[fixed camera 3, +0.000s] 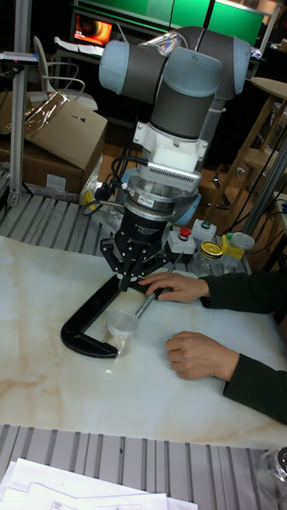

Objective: Unscrew the lid from the jar

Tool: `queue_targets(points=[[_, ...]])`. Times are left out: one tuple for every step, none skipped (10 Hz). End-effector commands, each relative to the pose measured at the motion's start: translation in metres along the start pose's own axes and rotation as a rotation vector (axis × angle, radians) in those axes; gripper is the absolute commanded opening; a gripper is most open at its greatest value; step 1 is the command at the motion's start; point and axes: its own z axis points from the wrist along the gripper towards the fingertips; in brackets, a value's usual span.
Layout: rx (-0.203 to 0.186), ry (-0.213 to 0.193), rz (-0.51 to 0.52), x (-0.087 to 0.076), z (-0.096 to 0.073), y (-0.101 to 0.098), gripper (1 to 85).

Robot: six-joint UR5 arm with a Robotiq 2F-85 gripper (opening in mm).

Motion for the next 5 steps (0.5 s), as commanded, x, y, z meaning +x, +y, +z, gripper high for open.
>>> queue_targets(points=[[-0.004, -0.004, 0.007, -0.002, -0.003, -0.002, 1.3], [-0.005, -0.003, 0.007, -0.002, -0.003, -0.002, 1.3], [-0.007, -0.003, 0.007, -0.002, -0.003, -0.001, 1.3], [0.010, -0.011, -0.008, -0.004, -0.003, -0.006, 1.3], [0.050, -0.021, -0.049, -0.007, -0.003, -0.016, 1.3]])
